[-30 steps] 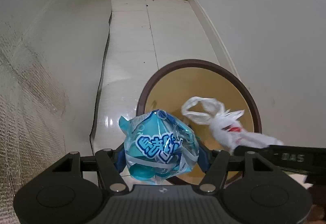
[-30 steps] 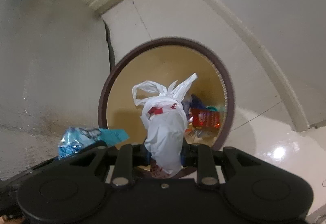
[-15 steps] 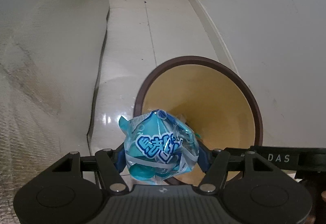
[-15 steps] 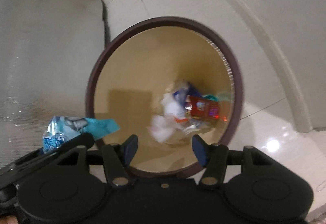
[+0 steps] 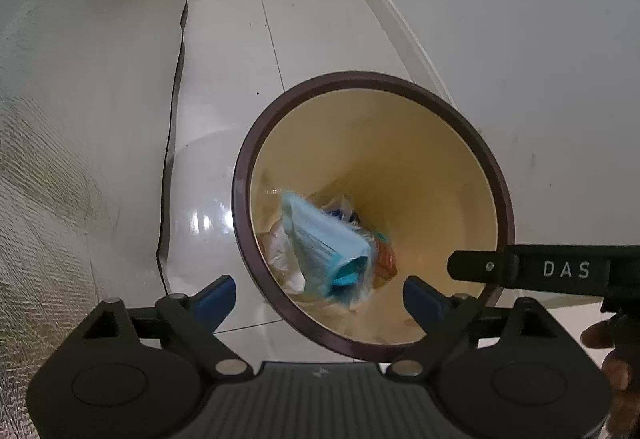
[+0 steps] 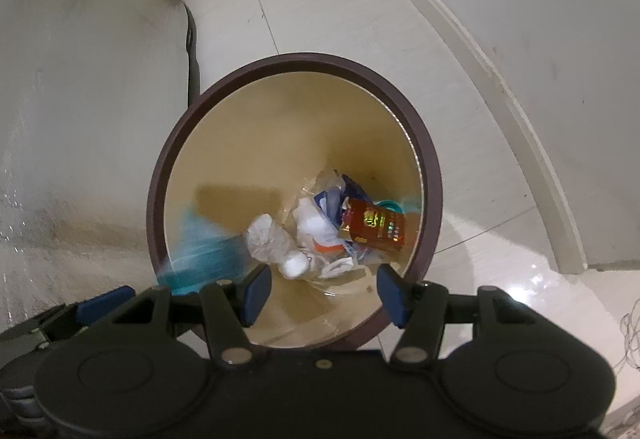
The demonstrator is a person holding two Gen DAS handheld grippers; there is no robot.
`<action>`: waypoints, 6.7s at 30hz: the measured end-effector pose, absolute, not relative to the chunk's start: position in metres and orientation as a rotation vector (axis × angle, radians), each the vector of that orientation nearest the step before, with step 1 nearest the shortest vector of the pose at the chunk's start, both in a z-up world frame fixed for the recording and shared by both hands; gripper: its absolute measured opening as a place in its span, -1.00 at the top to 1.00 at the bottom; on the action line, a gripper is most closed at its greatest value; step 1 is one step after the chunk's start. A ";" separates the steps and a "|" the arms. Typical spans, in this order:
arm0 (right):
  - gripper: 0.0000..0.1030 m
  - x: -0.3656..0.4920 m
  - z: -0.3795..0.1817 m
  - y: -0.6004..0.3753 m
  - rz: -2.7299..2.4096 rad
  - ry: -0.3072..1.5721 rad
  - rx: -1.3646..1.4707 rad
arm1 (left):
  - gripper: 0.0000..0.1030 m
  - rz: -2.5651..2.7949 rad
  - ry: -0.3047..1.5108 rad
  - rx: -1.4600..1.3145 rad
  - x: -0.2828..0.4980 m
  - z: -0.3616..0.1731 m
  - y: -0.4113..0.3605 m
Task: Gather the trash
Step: 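Open right tool to drop the white bag while left tool releases blue bag, then withdraw both open tools from the wastebasket back toward the table, then grasp the brown cardboard piece with left tool while right tool grasps wooden block, then lift and carry the cardboard and wooden block with both tools toward the wastebasket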
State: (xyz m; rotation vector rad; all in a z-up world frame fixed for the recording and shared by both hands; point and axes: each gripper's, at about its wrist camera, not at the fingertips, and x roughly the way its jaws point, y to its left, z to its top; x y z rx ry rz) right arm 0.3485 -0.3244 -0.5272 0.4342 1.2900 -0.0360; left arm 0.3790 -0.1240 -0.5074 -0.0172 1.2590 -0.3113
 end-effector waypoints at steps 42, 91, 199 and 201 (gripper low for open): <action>-1.00 0.310 -0.496 -0.348 -0.077 1.237 0.191 | -1.00 -0.239 1.289 0.043 0.370 -0.485 -0.113; -1.00 0.126 -0.209 -0.347 -0.136 0.768 0.143 | -1.00 -0.360 0.787 0.043 0.200 -0.195 -0.101; 0.60 0.387 -0.088 -0.014 0.557 0.566 -0.082 | 0.13 0.135 0.492 -0.110 0.377 -0.068 0.234; 0.60 0.368 -0.088 -0.016 0.577 0.576 -0.077 | 0.13 0.144 0.490 -0.124 0.379 -0.068 0.237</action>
